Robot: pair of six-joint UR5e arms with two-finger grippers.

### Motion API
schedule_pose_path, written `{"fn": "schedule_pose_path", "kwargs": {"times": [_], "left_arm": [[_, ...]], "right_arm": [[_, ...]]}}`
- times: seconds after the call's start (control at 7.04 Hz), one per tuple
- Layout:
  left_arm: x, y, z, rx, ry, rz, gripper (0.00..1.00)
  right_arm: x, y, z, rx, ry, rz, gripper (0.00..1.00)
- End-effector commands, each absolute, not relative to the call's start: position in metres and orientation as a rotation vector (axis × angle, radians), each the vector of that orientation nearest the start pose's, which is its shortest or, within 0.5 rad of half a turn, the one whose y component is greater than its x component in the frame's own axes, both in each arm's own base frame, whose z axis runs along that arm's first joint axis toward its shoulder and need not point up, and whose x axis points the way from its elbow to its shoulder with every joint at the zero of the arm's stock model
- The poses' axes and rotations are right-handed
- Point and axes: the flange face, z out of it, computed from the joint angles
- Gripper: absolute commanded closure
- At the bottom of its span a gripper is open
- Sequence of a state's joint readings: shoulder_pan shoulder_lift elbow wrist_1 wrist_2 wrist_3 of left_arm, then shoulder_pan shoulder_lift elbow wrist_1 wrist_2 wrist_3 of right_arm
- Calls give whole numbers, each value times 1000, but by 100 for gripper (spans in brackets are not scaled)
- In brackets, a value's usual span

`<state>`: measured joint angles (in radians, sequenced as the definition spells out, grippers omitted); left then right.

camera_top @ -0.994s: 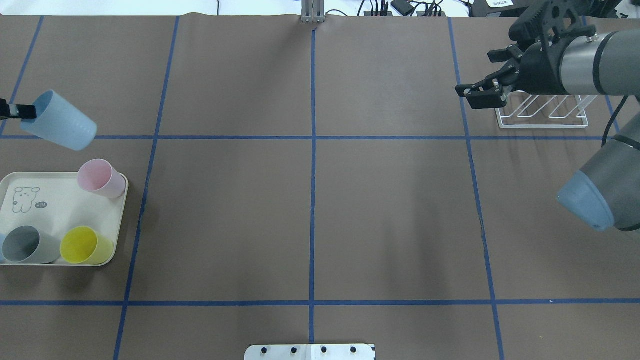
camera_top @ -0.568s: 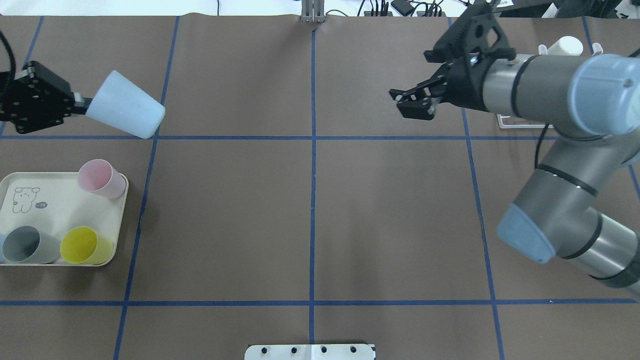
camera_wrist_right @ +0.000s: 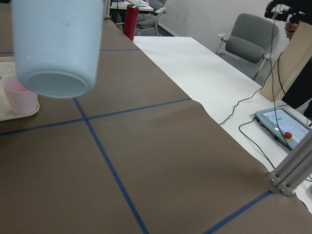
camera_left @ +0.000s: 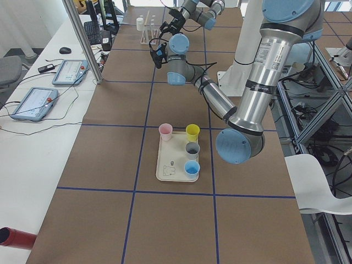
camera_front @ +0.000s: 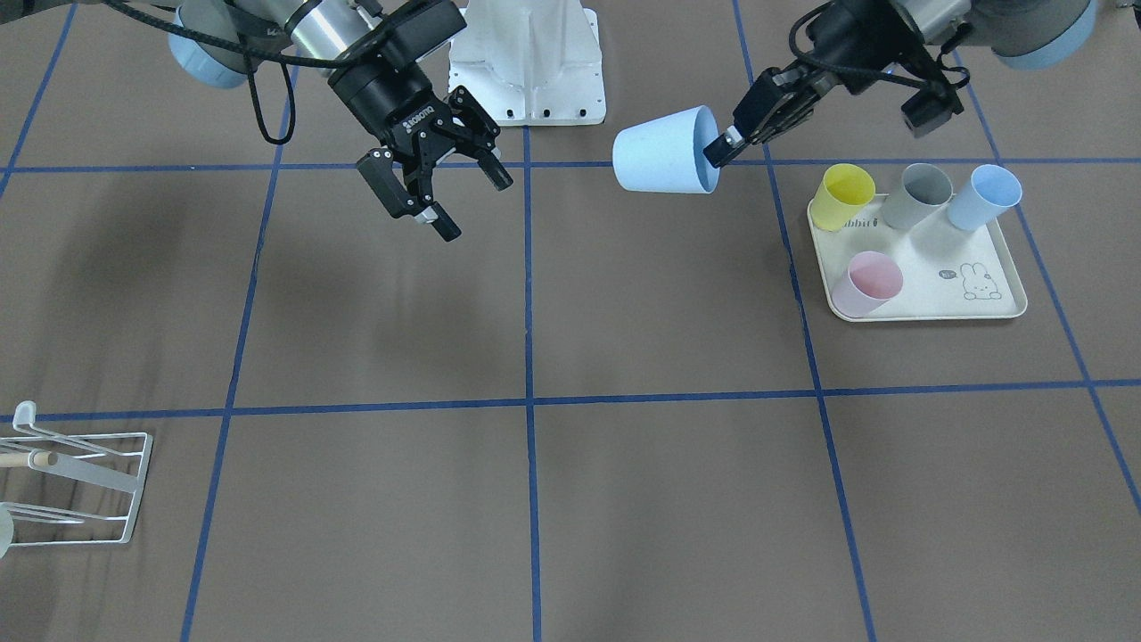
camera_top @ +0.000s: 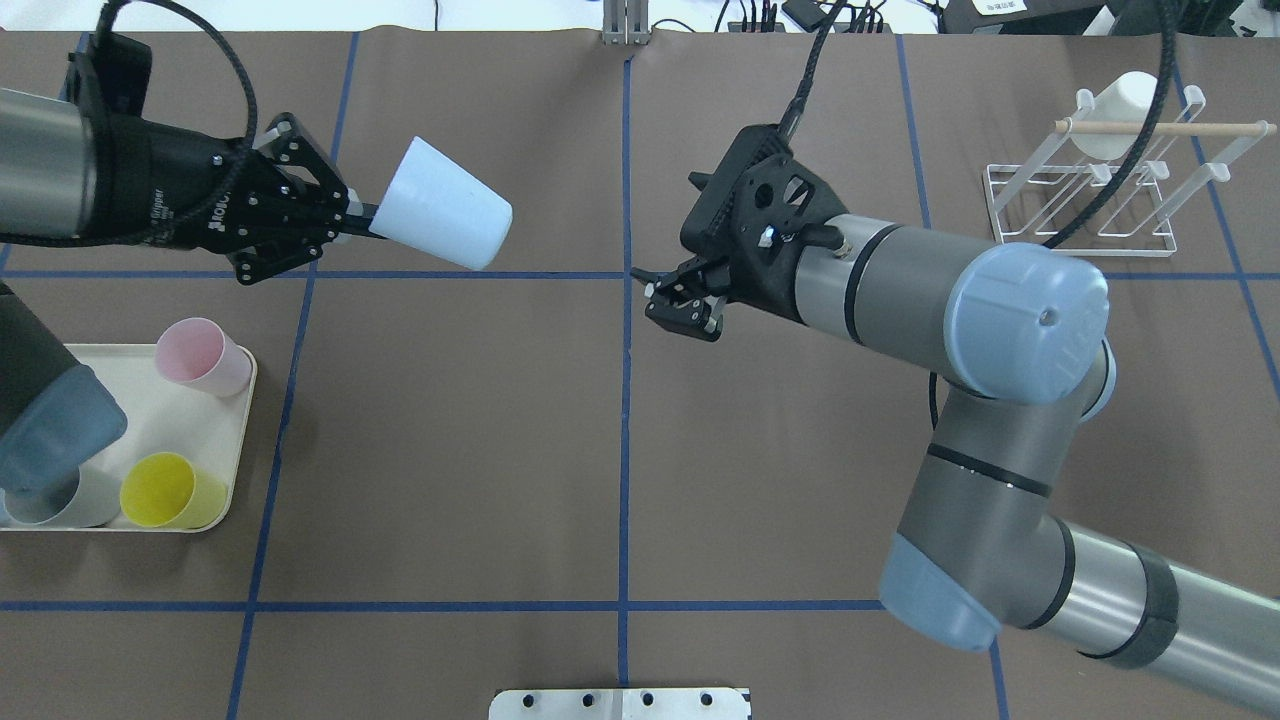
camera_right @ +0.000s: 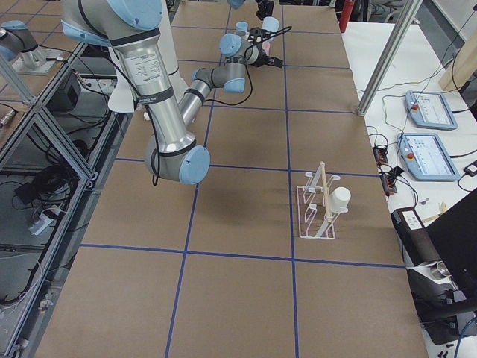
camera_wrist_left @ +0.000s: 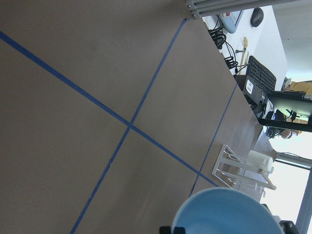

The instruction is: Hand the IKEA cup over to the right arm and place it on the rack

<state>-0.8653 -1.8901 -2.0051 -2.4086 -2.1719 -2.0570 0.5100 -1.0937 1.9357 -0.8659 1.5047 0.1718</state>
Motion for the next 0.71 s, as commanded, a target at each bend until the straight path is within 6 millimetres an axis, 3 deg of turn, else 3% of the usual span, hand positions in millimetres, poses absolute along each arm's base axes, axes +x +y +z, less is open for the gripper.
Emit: {"fn": "schedule_pose_path", "kwargs": {"times": [0.0, 0.28, 0.43, 0.57], "left_arm": [[302, -413, 184, -235, 1616, -576, 100], [328, -400, 185, -245, 1615, -597, 100], [330, -400, 188, -244, 1610, -601, 100], [344, -394, 191, -239, 1605, -613, 100]], "right_arm": [[-458, -350, 159, 1272, -929, -723, 0], [-480, -322, 185, 1128, -1005, -695, 0], [-480, -319, 199, 1097, -986, -706, 0], [-481, -318, 200, 1064, -964, -723, 0]]}}
